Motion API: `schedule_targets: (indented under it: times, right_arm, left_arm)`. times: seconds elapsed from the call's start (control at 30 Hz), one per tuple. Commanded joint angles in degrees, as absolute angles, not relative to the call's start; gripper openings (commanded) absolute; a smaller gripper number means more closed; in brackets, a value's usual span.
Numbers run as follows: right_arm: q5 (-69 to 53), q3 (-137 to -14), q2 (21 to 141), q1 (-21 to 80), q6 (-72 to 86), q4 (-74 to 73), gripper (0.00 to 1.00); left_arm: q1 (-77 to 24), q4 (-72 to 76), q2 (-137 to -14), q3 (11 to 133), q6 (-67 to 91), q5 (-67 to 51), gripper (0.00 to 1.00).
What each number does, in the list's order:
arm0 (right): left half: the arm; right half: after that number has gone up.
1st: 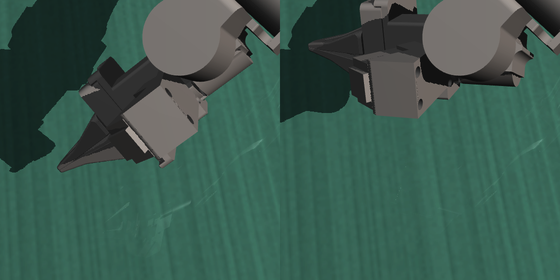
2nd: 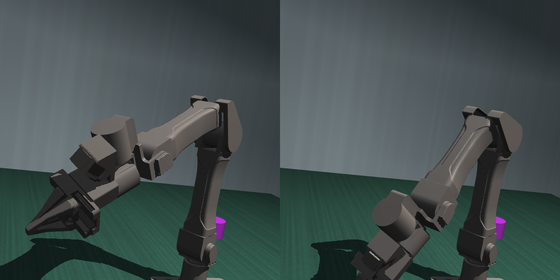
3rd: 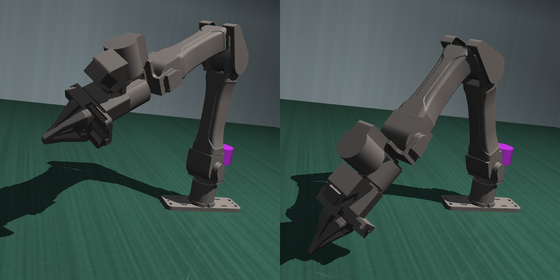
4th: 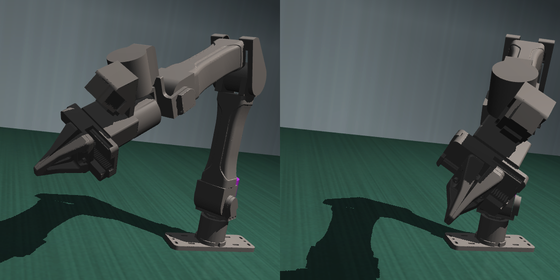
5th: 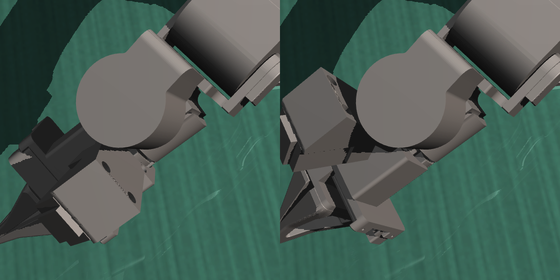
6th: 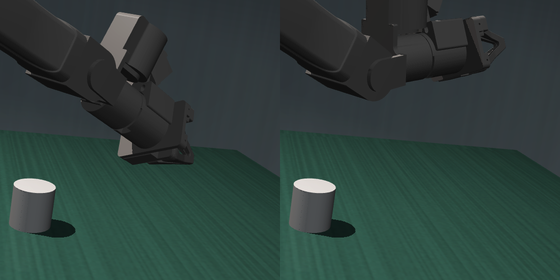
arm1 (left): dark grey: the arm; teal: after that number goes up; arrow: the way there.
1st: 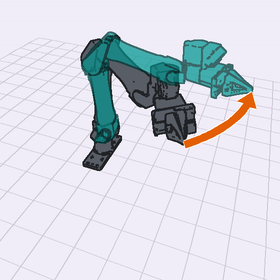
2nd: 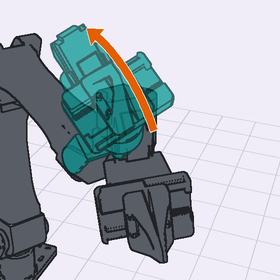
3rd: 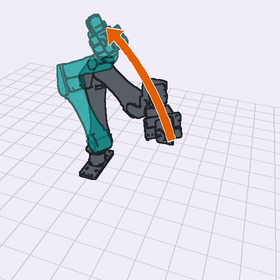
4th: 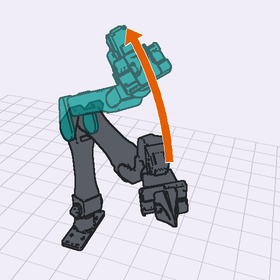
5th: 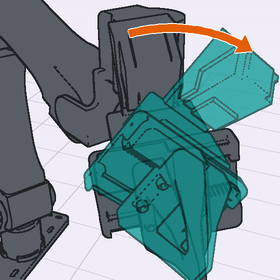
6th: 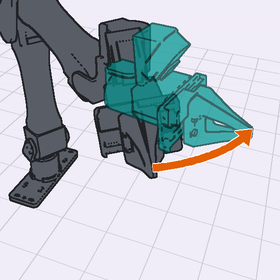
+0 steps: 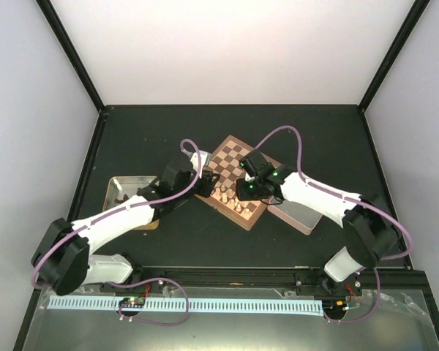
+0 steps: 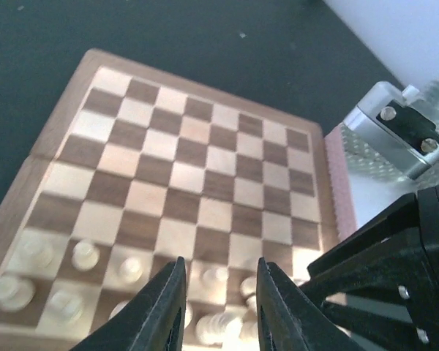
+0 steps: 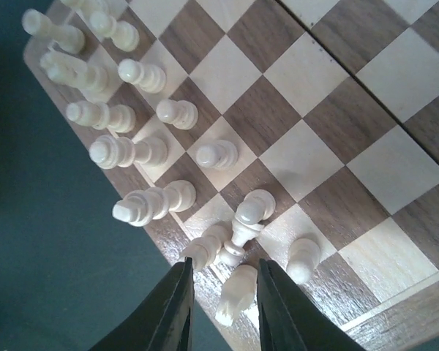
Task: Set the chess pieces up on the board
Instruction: Pick up the chess piece from the chessboard.
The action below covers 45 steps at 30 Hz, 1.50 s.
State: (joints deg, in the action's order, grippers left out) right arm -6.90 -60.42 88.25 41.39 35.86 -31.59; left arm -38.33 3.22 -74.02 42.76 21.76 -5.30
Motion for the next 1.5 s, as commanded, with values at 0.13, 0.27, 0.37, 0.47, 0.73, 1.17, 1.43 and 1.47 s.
schedule_targets:
  times: [0.13,0.27,0.37,0.47,0.73,1.17,1.43,1.47]
  right_arm:
    - [2.0,-67.4,95.9,43.2,32.9,-37.2,0.25]
    - [2.7,-69.3,98.5,43.3,32.2,-37.9,0.25]
    - [1.9,-70.0,99.5,43.3,31.9,-37.8,0.25]
    - [1.1,-70.2,100.1,43.4,31.5,-37.7,0.26]
    - [-0.5,-70.4,102.1,43.4,30.7,-37.2,0.27]
    - [0.7,-70.6,102.9,43.5,31.3,-36.5,0.11]
    - [6.3,-69.6,99.9,43.4,34.1,-35.2,0.08]
    - [6.7,-69.4,99.4,43.4,34.7,-34.8,0.08]
  left_arm:
    - [-37.1,-0.4,-66.1,37.9,23.8,-0.4,0.3]
    - [-36.7,-0.5,-64.7,37.3,23.8,-0.5,0.31]
    - [-36.6,-0.3,-64.3,37.1,23.6,-0.8,0.31]
    - [-36.4,0.1,-64.4,37.1,23.6,-1.1,0.31]
    - [-36.3,0.7,-65.3,37.3,23.7,-2.1,0.32]
    - [-36.1,0.7,-65.4,37.7,23.8,-2.9,0.32]
    - [-36.2,2.3,-65.4,37.5,23.8,-5.9,0.36]
    - [-36.1,2.7,-65.4,37.5,23.8,-6.4,0.37]
